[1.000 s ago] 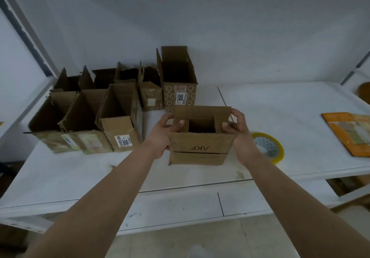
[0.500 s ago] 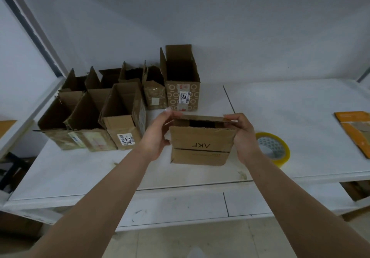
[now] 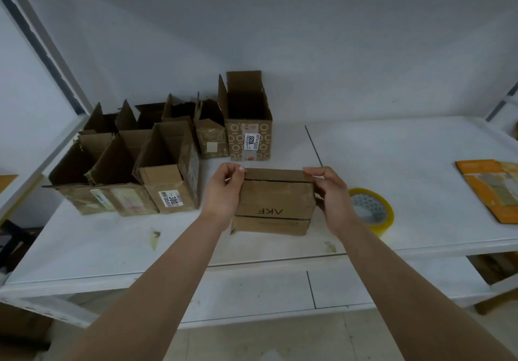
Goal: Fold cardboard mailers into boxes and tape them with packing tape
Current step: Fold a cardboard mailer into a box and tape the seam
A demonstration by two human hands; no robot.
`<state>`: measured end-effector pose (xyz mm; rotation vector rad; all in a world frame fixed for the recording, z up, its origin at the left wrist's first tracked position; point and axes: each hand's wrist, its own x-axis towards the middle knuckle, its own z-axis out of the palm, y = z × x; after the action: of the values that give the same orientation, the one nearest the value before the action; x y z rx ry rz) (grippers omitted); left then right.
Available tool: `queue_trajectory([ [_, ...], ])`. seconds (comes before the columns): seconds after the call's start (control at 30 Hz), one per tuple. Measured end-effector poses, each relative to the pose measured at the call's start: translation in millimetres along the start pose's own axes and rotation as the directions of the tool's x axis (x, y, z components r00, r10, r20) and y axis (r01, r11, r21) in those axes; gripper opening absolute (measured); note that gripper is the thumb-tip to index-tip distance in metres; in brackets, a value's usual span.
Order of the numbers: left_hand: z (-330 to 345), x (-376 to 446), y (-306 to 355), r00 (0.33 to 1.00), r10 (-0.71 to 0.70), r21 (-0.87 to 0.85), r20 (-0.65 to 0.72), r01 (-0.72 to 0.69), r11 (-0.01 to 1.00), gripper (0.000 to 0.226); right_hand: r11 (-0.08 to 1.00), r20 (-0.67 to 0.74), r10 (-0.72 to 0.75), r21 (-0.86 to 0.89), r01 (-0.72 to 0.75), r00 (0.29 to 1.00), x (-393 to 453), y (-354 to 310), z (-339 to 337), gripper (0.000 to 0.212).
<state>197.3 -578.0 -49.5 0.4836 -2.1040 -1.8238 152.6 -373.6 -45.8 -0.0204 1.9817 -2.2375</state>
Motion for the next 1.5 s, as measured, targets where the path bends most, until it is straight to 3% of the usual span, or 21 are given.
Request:
queue_trajectory([
  [0.1, 2, 1, 2, 1.000, -0.019, -0.015, -0.019, 0.019, 1.000, 0.009, 1.000, 0.016, 0.028, -0.009, -0.028, 0.999, 1, -3, -4, 0.022],
  [0.27, 5, -2, 1, 0.999, 0.017, 0.000, -0.032, -0.017, 1.000, 0.019, 0.997, -0.015, -0.033, -0.074, 0.032, 0.999, 1, 4, -2, 0.032],
  [0.37, 2, 0, 1, 0.999, -0.042, -0.003, -0.012, 0.042, 0.999, 0.011, 0.991, -0.010, -0.062, -0.119, 0.060, 0.998, 1, 7, -1, 0.021],
  [0.47, 0, 0, 3, 0.993, -0.117, -0.112, 0.021, 0.119, 0.987, 0.010, 0.989, 0.009, -0.075, -0.130, 0.076, 0.997, 1, 10, -2, 0.013],
  [0.67, 0, -8, 6, 0.998, -0.060, -0.065, 0.014, 0.061, 0.996, 0.022, 0.987, 0.011, -0.069, -0.144, 0.070, 0.998, 3, 11, -2, 0.009],
  [0.8, -6, -11, 8, 0.986, -0.148, -0.247, 0.081, 0.164, 0.955, 0.021, 0.982, 0.009, -0.081, -0.169, 0.082, 0.997, 2, 11, -2, 0.017],
  [0.9, -5, -10, 7, 0.989, -0.115, -0.213, 0.098, 0.134, 0.968, 0.019, 0.982, -0.014, -0.095, -0.167, 0.092, 0.995, 0, 12, -2, 0.023],
  [1.0, -4, -9, 6, 0.995, -0.058, -0.165, 0.087, 0.072, 0.984, 0.019, 0.955, 0.000, -0.109, -0.279, 0.105, 0.994, 2, 14, -1, 0.009],
  [1.13, -3, -6, 11, 0.996, 0.029, 0.087, 0.080, -0.036, 0.996, 0.020, 0.889, 0.000, -0.127, -0.443, 0.114, 0.992, 5, 9, 1, 0.011],
  [1.23, -2, -3, 19, 0.978, 0.170, 0.493, 0.118, -0.206, 0.845, 0.028, 0.870, 0.010, -0.128, -0.480, 0.117, 0.992, 5, 6, 2, 0.012],
  [1.37, 8, -6, 36, 0.896, 0.358, 0.617, 0.263, -0.442, 0.651, 0.038, 0.877, 0.024, -0.115, -0.467, 0.113, 0.993, 4, 4, 2, 0.012],
  [1.43, 17, -10, 35, 0.862, 0.227, 0.724, 0.454, -0.505, 0.470, 0.054, 0.877, 0.029, -0.125, -0.463, 0.125, 0.992, 3, 2, 3, 0.011],
  [1.5, 23, -12, 29, 0.839, 0.032, 0.813, 0.543, -0.535, 0.232, 0.081, 0.862, 0.029, -0.140, -0.488, 0.136, 0.990, 2, 3, 3, 0.010],
])
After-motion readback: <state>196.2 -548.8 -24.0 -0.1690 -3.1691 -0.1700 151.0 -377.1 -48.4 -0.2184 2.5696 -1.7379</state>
